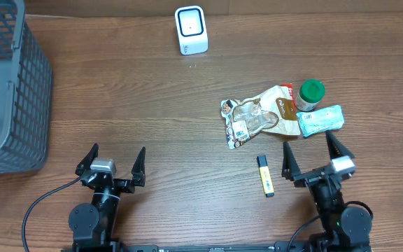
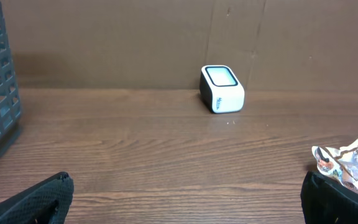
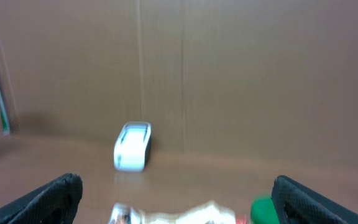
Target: Scan the item barcode
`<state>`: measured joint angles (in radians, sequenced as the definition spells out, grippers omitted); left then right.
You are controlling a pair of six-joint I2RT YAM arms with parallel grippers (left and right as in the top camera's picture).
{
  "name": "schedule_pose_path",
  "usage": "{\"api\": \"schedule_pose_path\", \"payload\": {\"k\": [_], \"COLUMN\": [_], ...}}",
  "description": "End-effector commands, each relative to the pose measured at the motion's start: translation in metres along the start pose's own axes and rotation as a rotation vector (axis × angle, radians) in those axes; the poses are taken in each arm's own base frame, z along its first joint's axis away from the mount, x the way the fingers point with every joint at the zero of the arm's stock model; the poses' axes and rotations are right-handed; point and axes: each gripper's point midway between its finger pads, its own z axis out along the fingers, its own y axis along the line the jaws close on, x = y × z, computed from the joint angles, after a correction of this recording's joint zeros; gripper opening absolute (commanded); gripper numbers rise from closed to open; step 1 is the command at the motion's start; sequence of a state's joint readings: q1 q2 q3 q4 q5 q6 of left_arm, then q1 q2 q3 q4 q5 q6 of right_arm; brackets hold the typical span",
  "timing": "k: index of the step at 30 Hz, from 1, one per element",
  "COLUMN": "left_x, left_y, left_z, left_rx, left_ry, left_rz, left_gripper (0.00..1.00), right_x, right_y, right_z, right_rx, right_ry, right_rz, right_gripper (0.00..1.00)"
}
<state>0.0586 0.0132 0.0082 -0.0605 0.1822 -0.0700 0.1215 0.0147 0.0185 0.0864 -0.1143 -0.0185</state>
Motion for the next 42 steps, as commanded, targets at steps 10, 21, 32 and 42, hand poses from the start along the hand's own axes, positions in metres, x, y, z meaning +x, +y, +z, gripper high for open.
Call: {"api": "schedule_pose_path", "payload": {"k": [10,21,32,42], "left_x": [0.000,0.000,0.000,0.000], "left_y": [-0.001,-0.001,-0.001,-0.001], "left_z": [0.000,0.000,0.000,0.000], "left_rx": [0.000,0.000,0.000,0.000], "left_ry": [-0.003,-0.003,-0.003,-0.003], "left_rz": [0.023,0.023,0.023,0.023], "left_gripper": [1.00,1.00,1.00,1.00], "right_x": [0.042,0.043,0.043,0.043], "right_y": [-0.008,-0.020,-0.023,-0.023], "right_z": [-0.004,-0.005,-0.005,-0.005], "right_rx": [0.046,0.107,0.119,0.118], "right_ry": [0.159,0.160,0.160,0.160], "right_rz": [0.038,0.033,0.033,0.033], "right_gripper": [1.00,1.00,1.00,1.00]}}
